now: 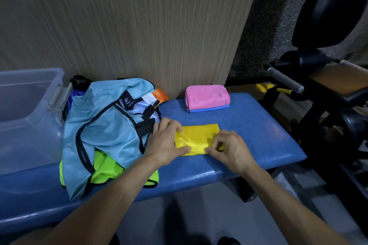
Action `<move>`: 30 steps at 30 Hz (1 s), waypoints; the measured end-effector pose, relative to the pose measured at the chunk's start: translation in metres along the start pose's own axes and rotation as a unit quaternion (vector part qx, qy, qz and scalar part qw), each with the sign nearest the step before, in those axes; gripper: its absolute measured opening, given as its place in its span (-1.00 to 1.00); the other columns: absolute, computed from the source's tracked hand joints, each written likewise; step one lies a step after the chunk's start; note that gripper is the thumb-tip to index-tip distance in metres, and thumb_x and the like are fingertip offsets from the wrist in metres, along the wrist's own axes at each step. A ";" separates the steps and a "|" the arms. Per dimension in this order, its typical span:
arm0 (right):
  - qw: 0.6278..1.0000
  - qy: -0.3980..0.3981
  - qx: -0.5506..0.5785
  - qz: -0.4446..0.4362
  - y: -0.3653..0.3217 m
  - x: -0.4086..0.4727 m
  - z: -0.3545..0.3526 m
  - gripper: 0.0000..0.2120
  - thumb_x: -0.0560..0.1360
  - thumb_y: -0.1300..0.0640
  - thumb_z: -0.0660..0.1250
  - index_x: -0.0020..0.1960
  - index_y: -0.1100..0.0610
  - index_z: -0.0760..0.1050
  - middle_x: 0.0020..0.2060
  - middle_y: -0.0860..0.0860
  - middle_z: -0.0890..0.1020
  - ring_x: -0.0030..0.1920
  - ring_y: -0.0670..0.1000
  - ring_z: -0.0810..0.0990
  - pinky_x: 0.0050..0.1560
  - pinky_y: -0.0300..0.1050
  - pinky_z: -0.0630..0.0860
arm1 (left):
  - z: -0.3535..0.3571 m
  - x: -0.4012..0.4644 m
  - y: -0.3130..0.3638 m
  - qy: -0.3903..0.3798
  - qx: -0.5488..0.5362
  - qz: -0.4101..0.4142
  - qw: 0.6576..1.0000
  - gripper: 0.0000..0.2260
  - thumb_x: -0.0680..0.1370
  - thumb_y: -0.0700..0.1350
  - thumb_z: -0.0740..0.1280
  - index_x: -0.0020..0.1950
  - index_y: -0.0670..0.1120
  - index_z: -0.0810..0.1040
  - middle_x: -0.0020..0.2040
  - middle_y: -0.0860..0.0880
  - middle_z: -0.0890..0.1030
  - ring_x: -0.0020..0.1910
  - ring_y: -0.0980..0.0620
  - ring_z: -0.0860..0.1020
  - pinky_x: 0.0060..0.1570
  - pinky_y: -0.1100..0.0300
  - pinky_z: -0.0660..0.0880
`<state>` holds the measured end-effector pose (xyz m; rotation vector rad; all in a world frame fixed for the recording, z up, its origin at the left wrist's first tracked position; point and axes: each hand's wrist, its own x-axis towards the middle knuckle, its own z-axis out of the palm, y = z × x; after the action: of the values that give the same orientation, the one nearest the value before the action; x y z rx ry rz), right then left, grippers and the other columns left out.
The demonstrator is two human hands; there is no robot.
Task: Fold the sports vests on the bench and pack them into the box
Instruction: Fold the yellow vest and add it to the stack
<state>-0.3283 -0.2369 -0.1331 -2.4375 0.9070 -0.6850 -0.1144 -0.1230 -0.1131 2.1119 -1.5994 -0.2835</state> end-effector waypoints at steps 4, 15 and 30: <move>0.997 -0.047 -0.028 0.058 0.002 0.012 -0.010 -0.60 0.29 -0.09 0.63 -0.22 -0.11 0.38 -0.14 -0.15 0.43 -0.07 -0.02 0.42 -0.04 -0.08 0.40 | -0.011 0.013 -0.003 -0.116 -0.040 -0.102 0.987 0.11 0.36 0.28 0.55 0.67 0.00 -0.06 0.64 -0.03 0.07 0.62 -0.09 -0.04 0.54 0.00 0.08; 0.973 -0.153 0.103 0.142 0.017 0.038 -0.039 -0.58 0.28 -0.24 0.60 -0.23 0.07 0.56 -0.26 0.00 0.60 -0.26 -0.11 0.51 -0.12 -0.03 0.52 | -0.003 0.001 0.000 -0.038 -0.065 0.005 0.997 -0.50 0.38 0.14 0.58 0.13 0.15 0.33 -0.11 0.13 0.47 -0.04 0.00 0.47 -0.11 0.09 0.39; 0.970 -0.201 0.132 0.047 0.039 0.043 -0.034 -0.49 0.31 0.07 0.67 0.14 -0.20 0.52 0.06 -0.22 0.58 0.15 -0.26 0.51 0.13 -0.35 0.43 | -0.005 -0.001 -0.011 -0.095 -0.089 0.125 0.983 -0.54 0.49 -0.11 0.46 0.14 0.26 0.25 -0.10 0.28 0.42 -0.18 0.14 0.45 -0.29 0.23 0.35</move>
<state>-0.3383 -0.3007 -0.1159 -2.1664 0.7119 -0.2423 -0.1027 -0.1183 -0.1142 1.7707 -1.8522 -0.5345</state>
